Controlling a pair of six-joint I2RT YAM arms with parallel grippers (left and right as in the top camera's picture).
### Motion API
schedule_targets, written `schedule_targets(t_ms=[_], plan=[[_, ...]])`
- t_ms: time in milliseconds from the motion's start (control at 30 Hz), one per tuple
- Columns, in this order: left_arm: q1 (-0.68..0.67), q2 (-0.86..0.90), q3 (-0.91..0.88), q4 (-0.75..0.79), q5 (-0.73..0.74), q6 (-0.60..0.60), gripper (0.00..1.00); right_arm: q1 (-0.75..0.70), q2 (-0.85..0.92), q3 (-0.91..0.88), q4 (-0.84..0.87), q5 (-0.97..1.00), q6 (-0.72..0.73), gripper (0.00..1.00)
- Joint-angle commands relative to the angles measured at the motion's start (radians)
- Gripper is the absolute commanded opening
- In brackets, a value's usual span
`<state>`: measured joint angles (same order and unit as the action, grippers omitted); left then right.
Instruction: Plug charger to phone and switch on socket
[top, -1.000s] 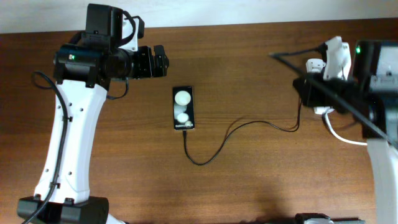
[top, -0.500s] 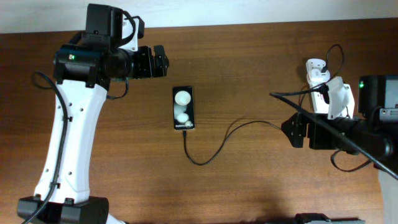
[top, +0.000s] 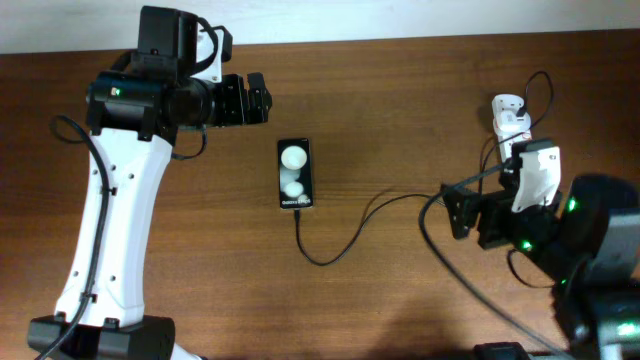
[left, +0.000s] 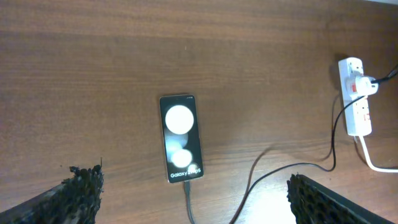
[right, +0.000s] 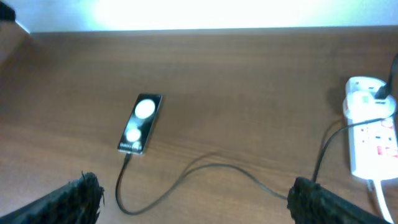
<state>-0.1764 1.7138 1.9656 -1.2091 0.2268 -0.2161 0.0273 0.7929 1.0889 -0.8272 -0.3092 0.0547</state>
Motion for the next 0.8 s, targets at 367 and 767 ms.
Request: schedule_targets(t_ms=[367, 767], plan=[[0.003, 0.004, 0.003, 0.003, -0.007, 0.009, 0.99, 0.018, -0.666, -0.897, 0.753, 0.165, 0.005, 0.99], [0.003, 0.004, 0.003, 0.003, -0.007, 0.009, 0.99, 0.020, -0.790, -1.083, 0.797, 0.217, 0.005, 0.99]])
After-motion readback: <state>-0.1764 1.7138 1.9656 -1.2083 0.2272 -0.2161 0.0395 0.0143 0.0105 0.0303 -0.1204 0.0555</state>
